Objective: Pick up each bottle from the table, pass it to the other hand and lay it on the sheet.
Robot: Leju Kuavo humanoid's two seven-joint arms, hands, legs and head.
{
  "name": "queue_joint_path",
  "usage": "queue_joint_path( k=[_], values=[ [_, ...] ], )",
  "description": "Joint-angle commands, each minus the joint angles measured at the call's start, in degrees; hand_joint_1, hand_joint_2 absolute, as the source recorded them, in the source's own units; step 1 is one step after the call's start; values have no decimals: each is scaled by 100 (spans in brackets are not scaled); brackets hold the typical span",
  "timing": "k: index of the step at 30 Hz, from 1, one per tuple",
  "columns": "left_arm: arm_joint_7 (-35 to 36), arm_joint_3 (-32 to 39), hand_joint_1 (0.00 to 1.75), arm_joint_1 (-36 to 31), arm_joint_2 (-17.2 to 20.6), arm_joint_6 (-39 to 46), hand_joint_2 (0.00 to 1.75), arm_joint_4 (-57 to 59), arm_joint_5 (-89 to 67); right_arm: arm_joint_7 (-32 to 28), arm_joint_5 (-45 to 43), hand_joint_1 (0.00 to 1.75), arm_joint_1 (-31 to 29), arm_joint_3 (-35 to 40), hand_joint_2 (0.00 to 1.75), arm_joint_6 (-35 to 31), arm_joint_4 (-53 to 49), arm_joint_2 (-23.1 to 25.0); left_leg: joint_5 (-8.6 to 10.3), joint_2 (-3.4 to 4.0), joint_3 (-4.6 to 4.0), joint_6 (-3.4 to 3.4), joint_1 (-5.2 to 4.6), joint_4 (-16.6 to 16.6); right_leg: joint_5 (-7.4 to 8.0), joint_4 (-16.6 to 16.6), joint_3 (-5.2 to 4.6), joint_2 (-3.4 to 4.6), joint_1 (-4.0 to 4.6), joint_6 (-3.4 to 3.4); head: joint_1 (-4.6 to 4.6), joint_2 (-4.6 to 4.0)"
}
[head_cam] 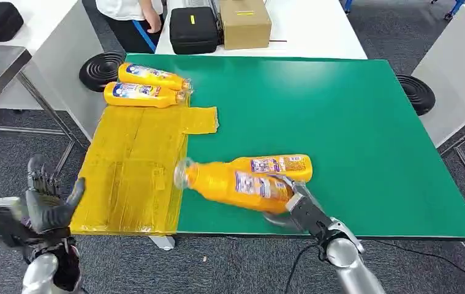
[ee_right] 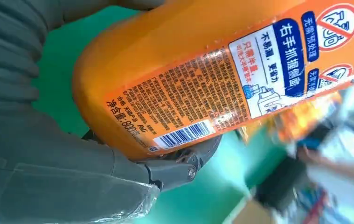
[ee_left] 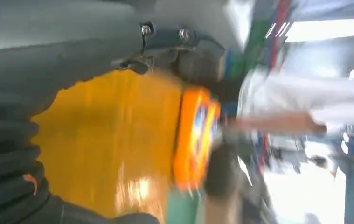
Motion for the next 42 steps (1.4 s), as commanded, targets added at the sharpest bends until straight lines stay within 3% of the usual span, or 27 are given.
queue_joint_path(
  k=[1, 5, 7, 18, 26, 42],
  values=[
    [145, 119, 0, -102, -105, -831, 175, 589, 775, -242, -177, 175, -154, -451, 175, -255, 433, 750, -14, 11, 42, -2, 3, -9, -11, -12, 41, 3, 6, -16, 2, 0],
    [257, -95, 0, -159, -90, -1495, 175, 717, 1095, -480, -405, 175, -396, -679, 175, -384, 665, 1166, -9, 9, 26, -2, -1, -7, -6, -6, 24, 3, 1, -11, 2, 0],
    [210, -165, 0, -259, -102, -1409, 175, 785, 846, -470, -436, 175, -440, -716, 175, -440, 707, 1238, -6, 9, 20, -3, 0, -5, -4, -3, 17, 3, 2, -11, 4, 0],
    [125, -341, 0, -396, -140, -1670, 175, 777, -94, -511, -481, 175, -552, -757, 175, -514, 1045, 1334, -4, 0, 20, -1, 1, -5, -6, -5, 20, -6, 3, -11, 2, 0],
    [-1, -1101, 0, -439, -144, -1493, 175, 698, -1267, -376, -327, 175, -1404, -151, 175, -203, 2761, 1558, -8, 15, 31, -1, 3, -3, -4, -7, 28, 7, 7, -15, 4, 0],
    [-233, -1521, 0, -699, -18, -2178, 175, 963, -1200, -649, -202, 175, -1852, 383, 175, -144, 4187, 1721, -5, 9, 33, -2, 4, -5, -6, -6, 33, -1, 7, -17, 2, 0]
  ],
)
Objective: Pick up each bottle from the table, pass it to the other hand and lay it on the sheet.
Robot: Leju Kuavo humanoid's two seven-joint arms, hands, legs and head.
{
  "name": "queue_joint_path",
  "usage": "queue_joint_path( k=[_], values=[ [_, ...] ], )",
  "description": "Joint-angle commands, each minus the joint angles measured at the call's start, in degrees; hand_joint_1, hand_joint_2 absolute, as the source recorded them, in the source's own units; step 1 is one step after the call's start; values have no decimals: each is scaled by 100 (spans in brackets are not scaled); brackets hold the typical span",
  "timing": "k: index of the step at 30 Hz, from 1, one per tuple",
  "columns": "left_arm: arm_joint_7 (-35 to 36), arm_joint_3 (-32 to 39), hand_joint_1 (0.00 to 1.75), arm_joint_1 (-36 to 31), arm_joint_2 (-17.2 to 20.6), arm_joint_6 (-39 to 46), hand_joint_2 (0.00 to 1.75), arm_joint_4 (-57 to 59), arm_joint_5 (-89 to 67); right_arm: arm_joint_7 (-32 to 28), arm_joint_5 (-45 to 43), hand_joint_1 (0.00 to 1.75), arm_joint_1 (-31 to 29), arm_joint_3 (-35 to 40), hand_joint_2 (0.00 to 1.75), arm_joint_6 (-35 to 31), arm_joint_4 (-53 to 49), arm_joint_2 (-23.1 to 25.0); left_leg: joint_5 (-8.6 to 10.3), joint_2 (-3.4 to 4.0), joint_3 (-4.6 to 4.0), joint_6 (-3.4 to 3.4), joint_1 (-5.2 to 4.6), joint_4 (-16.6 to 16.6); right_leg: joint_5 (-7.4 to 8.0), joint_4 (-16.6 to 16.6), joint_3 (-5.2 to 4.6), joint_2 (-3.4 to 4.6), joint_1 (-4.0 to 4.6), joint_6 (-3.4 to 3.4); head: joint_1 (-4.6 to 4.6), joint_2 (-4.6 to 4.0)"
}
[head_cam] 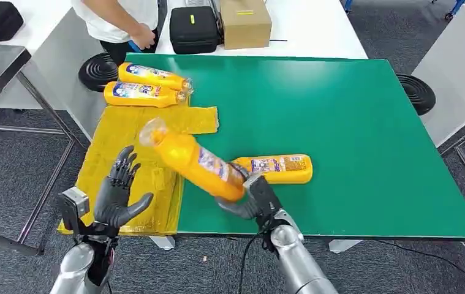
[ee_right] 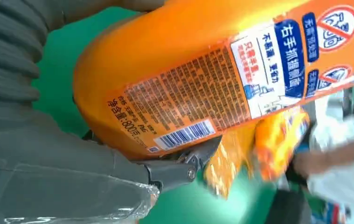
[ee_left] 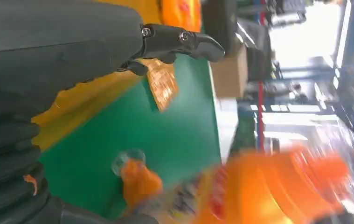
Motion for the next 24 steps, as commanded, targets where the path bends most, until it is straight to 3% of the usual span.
queue_joint_path(
  k=[1, 12, 14, 17, 18, 21, 24],
  values=[
    [36, -355, 0, -288, 166, -326, 175, 420, 181, -83, 46, 175, -612, 409, 175, 26, 1402, 21, -7, 2, 27, -1, 2, -5, -7, -6, 29, -5, 5, -13, 4, 0],
    [219, -430, 0, -408, 209, -469, 175, 595, 367, -86, 273, 175, -755, 747, 175, 1, 1629, 123, -17, 9, 46, -3, 4, -3, -15, -4, 45, 0, 8, -21, 4, 0],
    [262, -440, 0, -425, 230, -482, 175, 620, 386, -98, 272, 175, -770, 765, 175, 29, 1637, 127, -5, 2, 18, -1, 2, -3, -5, -3, 18, -3, 4, -10, 4, 0],
    [262, -440, 0, -425, 230, -482, 175, 620, 386, -98, 272, 175, -770, 765, 175, 29, 1637, 127, -19, 7, 56, -3, 5, -4, -18, -7, 57, -4, 10, -24, 2, 0],
    [312, -456, 0, -466, 238, -438, 175, 679, 363, -109, 276, 175, -777, 778, 175, 36, 1629, 118, -6, 2, 22, -1, 2, -3, -7, -3, 23, -4, 4, -11, 2, 0],
    [436, -555, 0, -547, 249, -355, 175, 836, 303, -133, 318, 175, -804, 854, 175, 18, 1615, 139, -16, 1, 50, -2, 5, -4, -16, -7, 53, -10, 9, -21, 2, 0],
    [491, -636, 0, -618, 242, -336, 175, 968, 248, -132, 325, 175, -810, 877, 175, 12, 1609, 159, -3, -2, 16, -1, 0, -4, -5, -2, 17, -7, 2, -9, 2, 0]
  ],
)
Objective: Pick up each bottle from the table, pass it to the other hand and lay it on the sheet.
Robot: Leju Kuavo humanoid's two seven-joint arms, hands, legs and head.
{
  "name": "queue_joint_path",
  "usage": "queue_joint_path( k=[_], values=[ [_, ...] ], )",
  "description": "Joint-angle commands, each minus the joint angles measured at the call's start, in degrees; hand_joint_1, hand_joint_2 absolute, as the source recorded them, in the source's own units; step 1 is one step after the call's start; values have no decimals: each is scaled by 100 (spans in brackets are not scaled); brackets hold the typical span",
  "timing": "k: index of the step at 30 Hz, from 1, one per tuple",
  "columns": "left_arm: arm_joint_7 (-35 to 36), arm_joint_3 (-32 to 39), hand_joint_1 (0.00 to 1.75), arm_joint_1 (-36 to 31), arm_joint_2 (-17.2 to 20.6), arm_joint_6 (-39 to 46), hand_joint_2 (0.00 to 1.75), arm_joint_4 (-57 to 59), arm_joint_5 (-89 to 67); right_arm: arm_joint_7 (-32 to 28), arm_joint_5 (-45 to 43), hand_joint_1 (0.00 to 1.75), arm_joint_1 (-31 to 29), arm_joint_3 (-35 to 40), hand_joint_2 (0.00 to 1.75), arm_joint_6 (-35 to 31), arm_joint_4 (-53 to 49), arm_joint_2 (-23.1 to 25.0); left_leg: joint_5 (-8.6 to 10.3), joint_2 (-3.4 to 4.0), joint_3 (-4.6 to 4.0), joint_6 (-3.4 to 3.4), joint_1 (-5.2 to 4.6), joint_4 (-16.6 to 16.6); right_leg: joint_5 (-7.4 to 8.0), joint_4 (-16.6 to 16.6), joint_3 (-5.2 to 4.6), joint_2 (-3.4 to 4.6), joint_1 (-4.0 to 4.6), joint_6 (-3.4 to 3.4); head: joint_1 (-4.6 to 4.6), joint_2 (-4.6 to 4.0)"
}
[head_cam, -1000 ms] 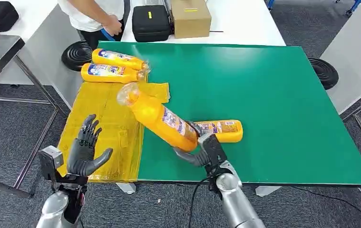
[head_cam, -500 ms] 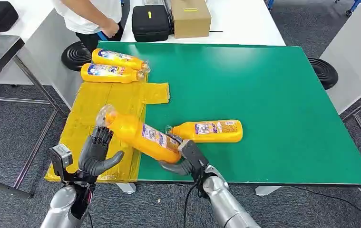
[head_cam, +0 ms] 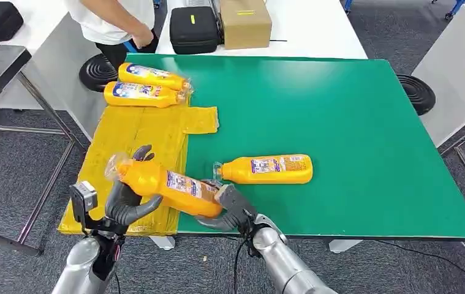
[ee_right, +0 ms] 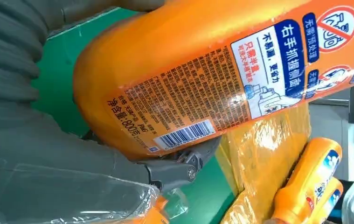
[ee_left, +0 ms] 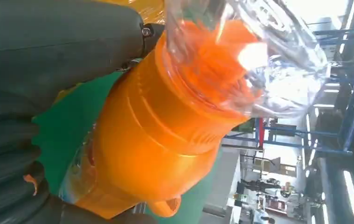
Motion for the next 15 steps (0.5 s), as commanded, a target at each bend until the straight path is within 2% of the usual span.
queue_joint_path(
  k=[1, 9, 10, 11, 12, 14, 15],
  values=[
    [226, -375, 0, -416, 171, 100, 175, 735, -147, -33, 44, 175, -336, 273, 175, -16, 421, -12, -12, 0, 34, -2, 3, -3, -13, -4, 36, -8, 7, -16, -2, 0],
    [109, -636, 0, -558, 160, -205, 175, 923, 108, 2, 102, 175, -349, 401, 175, -36, 584, 12, -8, -2, 27, -1, -1, -5, -10, -4, 28, -9, 2, -12, -2, 0],
    [101, -634, 5, -567, 157, -198, 175, 930, 126, 0, 99, 175, -350, 401, 175, -43, 591, 12, -6, 1, 20, -1, 1, -3, -7, -3, 21, -5, 3, -10, -2, 0],
    [101, -634, 5, -567, 157, -198, 175, 930, 126, 0, 99, 175, -350, 401, 175, -43, 591, 12, -16, 3, 44, -2, 3, -4, -16, -5, 46, -7, 8, -20, 0, 0],
    [101, -635, 5, -576, 155, -196, 175, 925, 128, 0, 99, 175, -347, 401, 175, -44, 593, 11, -5, 1, 16, -1, 1, -3, -5, -3, 17, -4, 3, -9, -2, 0],
    [101, -635, 5, -576, 155, -196, 175, 925, 128, 0, 99, 175, -347, 401, 175, -44, 593, 11, -4, 0, 15, -1, 0, -3, -5, -3, 17, -6, 3, -9, 0, 0],
    [90, -629, 152, -573, 155, -303, 175, 927, 253, -1, 101, 175, -351, 407, 175, -37, 592, 7, -8, 2, 22, -1, 0, -3, -8, -2, 23, -5, 3, -12, -2, 0]
  ],
)
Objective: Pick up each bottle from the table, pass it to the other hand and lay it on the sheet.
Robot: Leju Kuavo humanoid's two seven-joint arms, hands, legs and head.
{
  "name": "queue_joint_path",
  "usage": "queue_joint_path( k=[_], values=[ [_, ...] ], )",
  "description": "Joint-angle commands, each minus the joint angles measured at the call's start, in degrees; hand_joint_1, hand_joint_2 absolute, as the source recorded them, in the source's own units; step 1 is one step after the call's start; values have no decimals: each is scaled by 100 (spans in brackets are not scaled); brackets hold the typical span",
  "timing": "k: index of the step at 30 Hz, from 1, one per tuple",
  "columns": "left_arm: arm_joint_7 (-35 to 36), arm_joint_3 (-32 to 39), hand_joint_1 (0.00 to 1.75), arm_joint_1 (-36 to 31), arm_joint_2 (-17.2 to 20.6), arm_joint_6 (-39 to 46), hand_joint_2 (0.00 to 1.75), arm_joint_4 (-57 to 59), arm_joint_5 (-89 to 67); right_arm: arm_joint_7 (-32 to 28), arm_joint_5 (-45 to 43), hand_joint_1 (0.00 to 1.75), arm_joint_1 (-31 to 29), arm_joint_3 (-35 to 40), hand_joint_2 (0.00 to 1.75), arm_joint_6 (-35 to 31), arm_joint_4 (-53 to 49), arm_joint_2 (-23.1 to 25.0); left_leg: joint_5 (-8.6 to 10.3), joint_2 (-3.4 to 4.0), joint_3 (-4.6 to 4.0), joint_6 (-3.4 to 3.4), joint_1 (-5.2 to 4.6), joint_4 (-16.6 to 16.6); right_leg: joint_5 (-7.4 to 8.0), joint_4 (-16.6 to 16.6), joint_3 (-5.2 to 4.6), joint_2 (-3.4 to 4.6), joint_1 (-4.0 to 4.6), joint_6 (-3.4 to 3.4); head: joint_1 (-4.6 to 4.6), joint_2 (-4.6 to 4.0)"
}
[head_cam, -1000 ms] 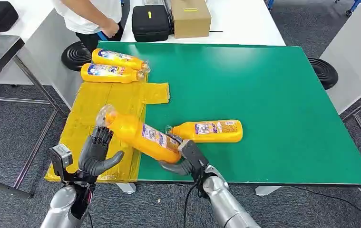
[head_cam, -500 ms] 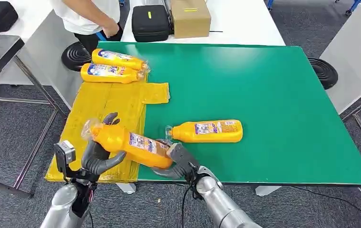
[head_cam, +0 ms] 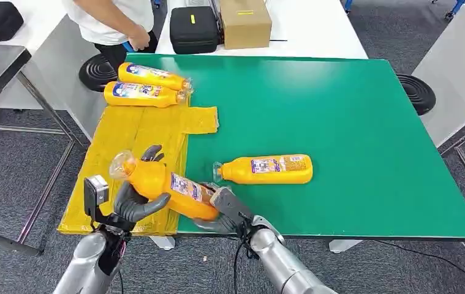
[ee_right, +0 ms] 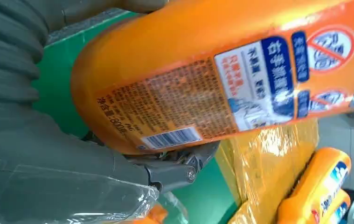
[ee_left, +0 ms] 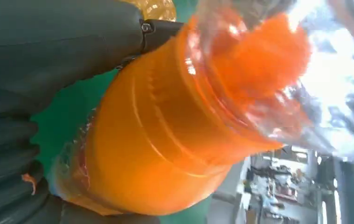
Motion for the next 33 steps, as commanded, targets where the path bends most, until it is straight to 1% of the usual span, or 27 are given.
queue_joint_path(
  k=[1, 2, 3, 4, 5, 7, 8, 10, 13, 14, 17, 18, 19, 20, 21, 22, 23, 24, 26, 27, 28, 30, 31, 32, 33],
  values=[
    [-12, -299, 175, -282, 113, -185, 175, 532, 200, 0, 14, 175, -301, 212, 175, -6, 422, -13, -14, 4, 39, -2, 2, -2, -14, -3, 40, -6, 6, -18, 0, 0],
    [4, -283, 175, -276, 110, -273, 175, 528, 334, 13, 28, 175, -307, 227, 175, -24, 427, -22, -10, 4, 27, -1, 3, -1, -9, -3, 28, -3, 6, -14, -2, 0],
    [1, -284, 175, -263, 114, -333, 175, 513, 398, 18, 34, 175, -308, 232, 175, -32, 431, -31, -15, 5, 41, -2, 3, -3, -14, -5, 42, -4, 7, -19, 0, 0],
    [6, -261, 175, -247, 101, -409, 175, 507, 521, 18, 42, 175, -306, 235, 175, -55, 437, -47, -8, 4, 23, -1, 1, -3, -7, -3, 23, -3, 3, -12, 0, 0],
    [6, -261, 175, -247, 100, -409, 175, 505, 521, 18, 42, 175, -302, 233, 175, -56, 440, -57, -14, 7, 38, -1, 2, -3, -12, -5, 38, -2, 6, -17, -2, 0],
    [41, -224, 175, -223, 67, -491, 175, 483, 713, 19, 43, 175, -287, 219, 175, -115, 441, -62, -13, 4, 35, -1, 3, -3, -12, -6, 37, -5, 7, -16, 0, 0],
    [38, -219, 175, -221, 62, -494, 175, 474, 738, 19, 46, 175, -281, 216, 175, -130, 437, -63, -7, 2, 22, 0, 0, -3, -8, -4, 23, -4, 3, -10, -2, 0],
    [44, -190, 175, -211, 38, -517, 175, 463, 832, 22, 60, 175, -273, 218, 175, -150, 432, -60, -15, 5, 38, -1, 3, -3, -13, -6, 39, -4, 7, -16, -2, 0],
    [54, -195, 175, -190, 44, -524, 175, 411, 872, 31, 79, 175, -274, 227, 175, -163, 435, -53, -7, 1, 20, 0, 0, -3, -7, -4, 21, -4, 2, -10, -2, 0],
    [54, -195, 175, -190, 44, -524, 175, 411, 872, 31, 79, 175, -274, 227, 175, -163, 435, -53, -14, 3, 36, -1, 2, -2, -13, -5, 38, -5, 6, -15, -2, 0],
    [57, -206, 175, -153, 45, -523, 175, 349, 870, 33, 77, 175, -303, 213, 175, -175, 444, -65, -4, 0, 14, 0, 0, -3, -5, -3, 14, -4, 1, -7, -2, 0],
    [61, -217, 175, -129, 61, -519, 175, 294, 866, 33, 69, 175, -312, 209, 175, -186, 464, -65, -10, 3, 27, -1, 2, -2, -9, -4, 28, -4, 5, -12, -2, 0],
    [73, -222, 175, -116, 79, -497, 175, 264, 856, 34, 72, 175, -317, 195, 175, -211, 481, -58, -6, 1, 18, 0, -1, -3, -6, -3, 18, -4, 1, -9, -2, 0],
    [81, -218, 175, -111, 85, -477, 175, 241, 851, 22, 66, 96, -316, 170, 175, -248, 472, -45, -7, 4, 17, 0, 1, -2, -5, -3, 17, -1, 3, -9, 0, 0],
    [102, -207, 175, -92, 101, -445, 175, 208, 837, 5, 70, 0, -307, 146, 175, -323, 447, -28, -13, 7, 31, 0, 1, -2, -10, -4, 31, -1, 5, -13, -2, 0],
    [123, -199, 175, -70, 103, -393, 175, 161, 814, 11, 70, 0, -301, 125, 175, -379, 430, -11, -17, 8, 41, -1, 2, -2, -14, -5, 42, -1, 6, -16, -2, 0],
    [139, -188, 175, -53, 119, -363, 175, 131, 800, -27, 116, 0, -289, 133, 0, -519, 365, -7, -12, 6, 28, -1, 1, -1, -10, -3, 28, -1, 4, -13, 0, 0],
    [152, -179, 175, -51, 128, -284, 175, 117, 740, -58, 114, 0, -277, 125, 0, -548, 325, -2, -17, 6, 39, -1, 3, 0, -15, -3, 40, -3, 7, -17, -2, 0],
    [145, -141, 175, -96, 139, 59, 175, 104, 452, -201, 117, 0, -190, 135, 0, -594, 47, -31, -12, 9, 25, -1, 3, 0, -9, -3, 26, 1, 6, -13, 0, 0],
    [121, -127, 175, -127, 151, 312, 175, 116, 234, -262, 146, 0, -135, 172, 0, -611, -127, -62, -18, 12, 38, -1, 2, 0, -14, -3, 38, 3, 6, -17, -2, 0],
    [109, -130, 175, -160, 153, 459, 175, 133, 86, -292, 158, 0, -96, 194, 0, -615, -253, -87, -10, 8, 21, -1, 1, -1, -8, -2, 21, 1, 3, -11, 0, 0],
    [133, -90, 175, -250, 191, 853, 175, 154, -243, -391, 155, 0, -30, 240, 0, -557, -547, -136, -18, 4, 37, -2, 4, 1, -16, -2, 40, -6, 9, -18, -2, 0],
    [126, -73, 175, -302, 212, 985, 175, 168, -354, -415, 170, 0, 73, 292, 0, -504, -844, -197, -9, 1, 20, -2, 2, 0, -9, 0, 22, -6, 5, -13, -2, 0],
    [124, -30, 175, -323, 229, 988, 175, 168, -347, -317, 162, 0, 161, 309, 0, -429, -1070, -233, -16, 2, 37, -2, 5, 1, -16, -2, 40, -7, 9, -18, 0, 0],
    [129, -14, 175, -332, 237, 993, 175, 168, -354, -263, 161, 0, 195, 314, 0, -404, -1167, -251, -6, -4, 15, -2, 3, 1, -8, 0, 18, -10, 6, -12, -2, 0]
  ],
)
